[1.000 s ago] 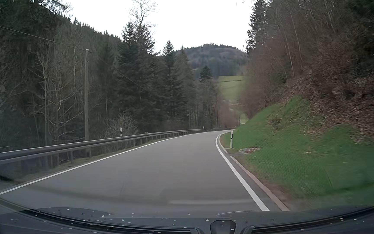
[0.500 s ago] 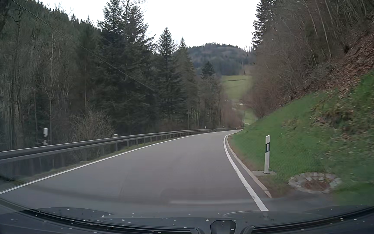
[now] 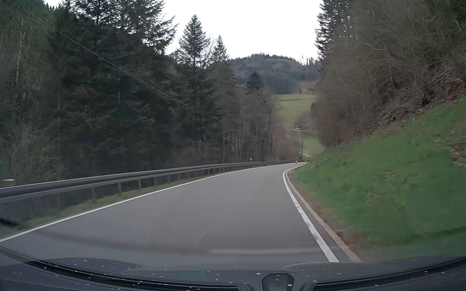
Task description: Follow the waypoints while adhering to traffic rules and regulations
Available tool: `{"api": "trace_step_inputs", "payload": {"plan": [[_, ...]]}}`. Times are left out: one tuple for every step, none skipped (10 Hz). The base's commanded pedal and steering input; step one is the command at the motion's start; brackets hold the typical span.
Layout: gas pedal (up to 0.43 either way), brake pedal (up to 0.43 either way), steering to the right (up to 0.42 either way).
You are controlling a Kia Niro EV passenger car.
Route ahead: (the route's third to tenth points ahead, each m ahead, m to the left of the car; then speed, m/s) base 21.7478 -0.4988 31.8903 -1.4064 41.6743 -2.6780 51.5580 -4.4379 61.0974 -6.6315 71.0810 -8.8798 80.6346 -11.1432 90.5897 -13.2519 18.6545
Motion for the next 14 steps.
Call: {"api": "trace_step_inputs", "payload": {"plan": [[0.0,0.0,0.016],[0.0,0.0,0.016],[0.0,0.0,0.016],[0.0,0.0,0.016],[0.0,0.0,0.016],[0.0,0.0,0.015],[0.0,0.0,0.016],[0.0,0.0,0.018],[0.0,0.0,0.02],[0.0,0.0,0.022],[0.0,0.055,0.024],[0.0,0.134,0.025],[0.0,0.152,0.024],[0.0,0.171,0.025]]}}
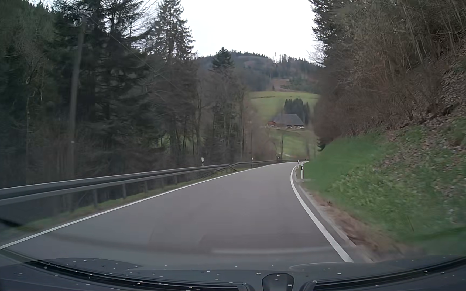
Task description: Follow the waypoints while adhering to traffic rules and regulations
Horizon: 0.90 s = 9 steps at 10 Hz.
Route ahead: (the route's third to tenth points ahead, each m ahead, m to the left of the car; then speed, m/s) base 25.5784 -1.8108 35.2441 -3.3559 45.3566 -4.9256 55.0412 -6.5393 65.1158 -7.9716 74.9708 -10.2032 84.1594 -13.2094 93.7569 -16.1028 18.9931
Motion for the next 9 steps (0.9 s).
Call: {"api": "trace_step_inputs", "payload": {"plan": [[0.0,0.171,0.024],[0.0,0.171,0.024],[0.0,0.165,0.024],[0.0,0.159,0.024],[0.0,0.159,0.023],[0.0,0.152,0.023],[0.0,0.14,0.023],[0.0,0.122,0.023],[0.0,0.116,0.023]]}}
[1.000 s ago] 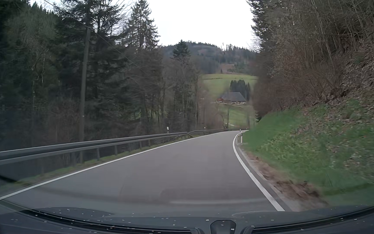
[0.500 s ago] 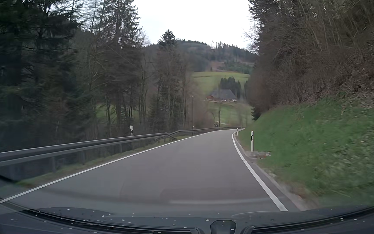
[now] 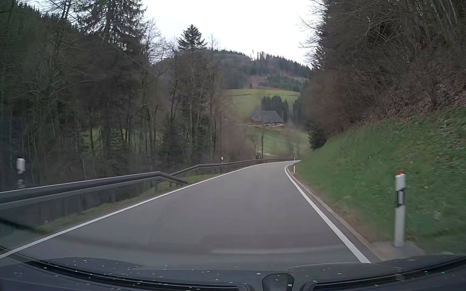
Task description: Follow the waypoints while adhering to traffic rules and regulations
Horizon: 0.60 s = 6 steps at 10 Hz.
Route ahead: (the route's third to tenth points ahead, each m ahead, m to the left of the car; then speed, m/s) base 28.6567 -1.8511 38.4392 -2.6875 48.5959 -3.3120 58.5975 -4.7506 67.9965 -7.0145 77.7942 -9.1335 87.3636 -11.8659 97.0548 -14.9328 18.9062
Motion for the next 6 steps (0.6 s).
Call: {"api": "trace_step_inputs", "payload": {"plan": [[0.0,0.11,0.023],[0.0,0.11,0.024],[0.0,0.11,0.022],[0.0,0.11,0.021],[0.0,0.11,0.019],[0.0,0.122,0.014]]}}
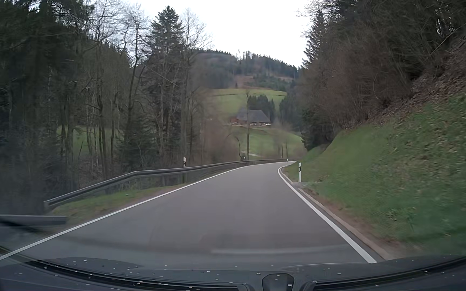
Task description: Follow the waypoints while adhering to traffic rules and regulations
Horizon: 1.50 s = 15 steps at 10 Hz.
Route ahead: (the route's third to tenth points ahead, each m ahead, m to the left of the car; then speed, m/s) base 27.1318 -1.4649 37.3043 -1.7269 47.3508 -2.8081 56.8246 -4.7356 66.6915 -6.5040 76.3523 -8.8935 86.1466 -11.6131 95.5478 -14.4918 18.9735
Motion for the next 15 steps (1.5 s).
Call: {"api": "trace_step_inputs", "payload": {"plan": [[0.0,0.122,0.009],[0.0,0.128,0.009],[0.0,0.14,0.009],[0.0,0.152,0.01],[0.0,0.159,0.013],[0.0,0.165,0.013],[0.0,0.171,0.012],[0.0,0.177,0.01],[0.0,0.171,0.01],[0.0,0.171,0.011],[0.0,0.171,0.013],[0.0,0.171,0.015],[0.0,0.171,0.016],[0.0,0.171,0.019],[0.0,0.171,0.019]]}}
